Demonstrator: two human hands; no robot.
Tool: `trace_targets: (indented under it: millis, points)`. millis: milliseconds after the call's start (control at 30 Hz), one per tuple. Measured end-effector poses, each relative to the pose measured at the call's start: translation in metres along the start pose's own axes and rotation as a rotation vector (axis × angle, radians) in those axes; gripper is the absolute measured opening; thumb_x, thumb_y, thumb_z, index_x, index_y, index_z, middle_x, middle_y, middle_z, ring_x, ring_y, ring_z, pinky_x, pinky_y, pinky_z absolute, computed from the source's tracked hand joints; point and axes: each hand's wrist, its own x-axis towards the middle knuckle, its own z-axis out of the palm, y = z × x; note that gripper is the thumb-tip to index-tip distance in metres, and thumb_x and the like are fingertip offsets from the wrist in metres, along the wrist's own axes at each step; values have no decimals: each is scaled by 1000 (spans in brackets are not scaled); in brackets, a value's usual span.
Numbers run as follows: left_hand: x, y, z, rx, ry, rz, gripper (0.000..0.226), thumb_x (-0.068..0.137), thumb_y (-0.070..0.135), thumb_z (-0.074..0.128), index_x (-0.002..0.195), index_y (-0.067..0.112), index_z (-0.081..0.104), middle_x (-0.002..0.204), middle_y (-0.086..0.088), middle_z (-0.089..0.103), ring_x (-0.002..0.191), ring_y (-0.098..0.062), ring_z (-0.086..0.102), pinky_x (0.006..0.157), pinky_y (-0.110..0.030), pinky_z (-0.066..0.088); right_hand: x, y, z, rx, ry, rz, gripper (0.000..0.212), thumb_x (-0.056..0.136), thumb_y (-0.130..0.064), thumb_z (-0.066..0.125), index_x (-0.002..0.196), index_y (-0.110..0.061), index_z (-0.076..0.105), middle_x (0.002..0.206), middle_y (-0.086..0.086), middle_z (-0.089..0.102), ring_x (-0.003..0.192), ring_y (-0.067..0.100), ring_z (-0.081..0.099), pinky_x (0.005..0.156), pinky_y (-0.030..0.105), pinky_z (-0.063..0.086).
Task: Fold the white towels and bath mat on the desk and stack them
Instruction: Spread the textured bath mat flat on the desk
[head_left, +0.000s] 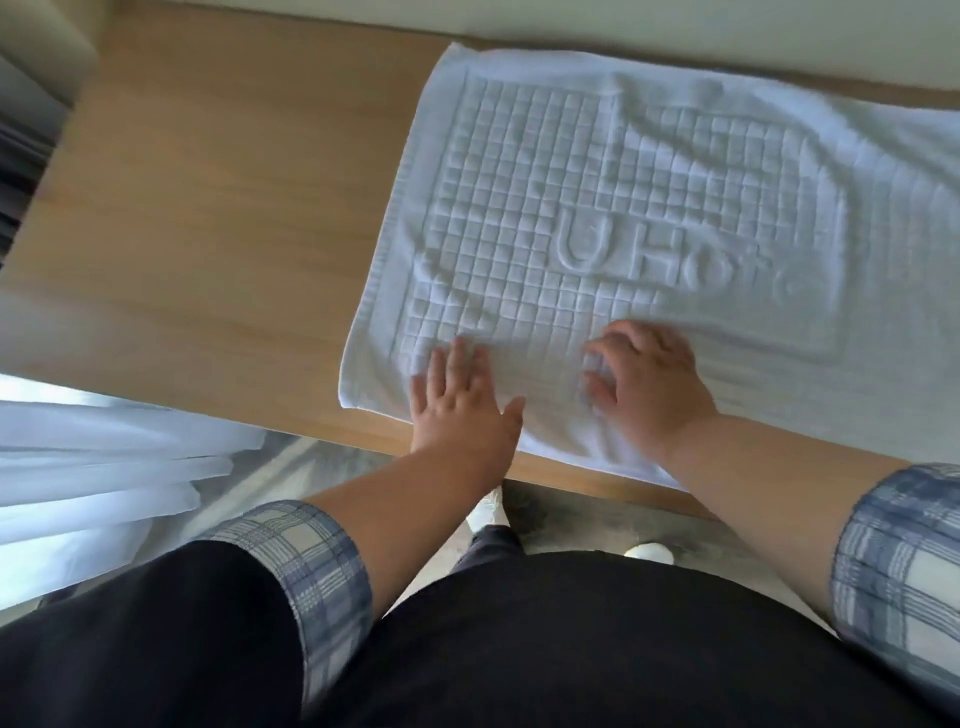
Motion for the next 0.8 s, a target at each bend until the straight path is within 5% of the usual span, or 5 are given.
trace_targets:
  millis: [100, 233, 367, 533, 800]
  points:
    - [28, -12, -20, -25, 62, 172, 70, 104, 49, 23, 157, 26, -17, 162, 6, -32, 146, -16, -33, 113, -37, -23, 32, -38, 0, 48, 89, 36, 42, 95, -47, 42, 125, -24, 60, 144, 0, 43, 140, 29, 33, 119, 44, 18]
    - [66, -29, -36, 173, 53, 618, 67, 105, 43, 20, 156, 25, -19, 164, -1, -27, 149, -20, -28, 122, -42, -14, 71, -69, 5, 24, 42, 85, 50, 102, -40, 38, 151, -30, 34, 167, -1, 7, 154, 21, -2, 124, 49, -4]
    - [70, -77, -32, 207, 5, 381, 71, 97, 61, 6, 146, 33, -37, 154, 3, -46, 140, -18, -45, 119, -47, -21, 82, -58, 1, 57, 87, 243, 56, 101, -44, 37, 155, -31, 27, 169, -2, 2, 154, 16, -9, 123, 48, -9]
    - [62, -73, -31, 183, -3, 417, 72, 91, 67, -6, 139, 33, -48, 151, 3, -51, 139, -19, -47, 113, -46, -31, 99, -45, -2, 58, 42, 392, 63, 100, -55, 24, 157, -34, 9, 168, -4, -11, 152, 18, -19, 122, 50, -12]
    - [228, 32, -147, -23, 256, 454, 68, 104, 52, 23, 160, 26, -6, 168, -3, -11, 153, -23, -16, 124, -46, -6, 94, -46, 16, -58, 19, 392, 70, 95, -69, -4, 156, -37, -16, 165, -2, -23, 149, 18, -28, 120, 51, -17]
